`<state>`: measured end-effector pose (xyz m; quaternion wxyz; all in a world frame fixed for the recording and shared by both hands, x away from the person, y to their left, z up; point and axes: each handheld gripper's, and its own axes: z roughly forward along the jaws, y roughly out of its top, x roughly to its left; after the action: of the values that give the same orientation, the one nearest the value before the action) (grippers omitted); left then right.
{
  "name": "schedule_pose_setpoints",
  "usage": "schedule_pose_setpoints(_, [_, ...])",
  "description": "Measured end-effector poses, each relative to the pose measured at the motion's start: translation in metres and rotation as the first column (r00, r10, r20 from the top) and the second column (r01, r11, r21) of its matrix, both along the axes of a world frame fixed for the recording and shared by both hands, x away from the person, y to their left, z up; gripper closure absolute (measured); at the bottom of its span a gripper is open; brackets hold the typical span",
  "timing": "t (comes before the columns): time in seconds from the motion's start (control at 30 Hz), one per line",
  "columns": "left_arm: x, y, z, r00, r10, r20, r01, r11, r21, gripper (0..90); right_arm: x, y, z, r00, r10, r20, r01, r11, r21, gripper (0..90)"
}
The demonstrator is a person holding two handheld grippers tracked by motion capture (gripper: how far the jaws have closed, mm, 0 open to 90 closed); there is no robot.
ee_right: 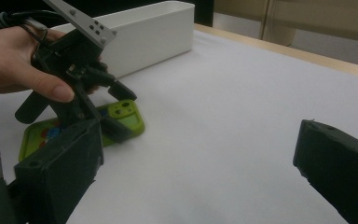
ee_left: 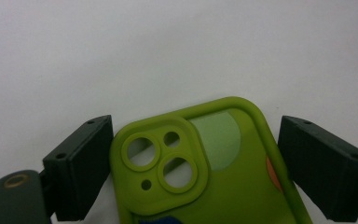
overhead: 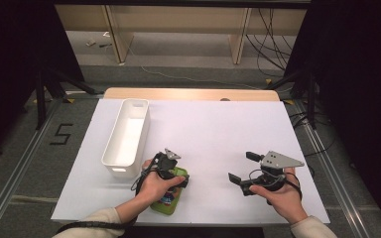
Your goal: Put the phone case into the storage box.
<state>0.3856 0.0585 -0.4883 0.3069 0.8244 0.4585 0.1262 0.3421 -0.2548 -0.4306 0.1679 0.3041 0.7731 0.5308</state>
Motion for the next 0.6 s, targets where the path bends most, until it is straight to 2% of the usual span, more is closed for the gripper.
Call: schedule_pose_setpoints(0.6, [0.0005,-0.0002,0.0017,0.9999,-0.003,-0.012,0.003,1.0,0.008,13.1,0.0003,0.0001,-0.0005,1.0,0.001,-0.003,-0.001,1.0,0.003,3.0])
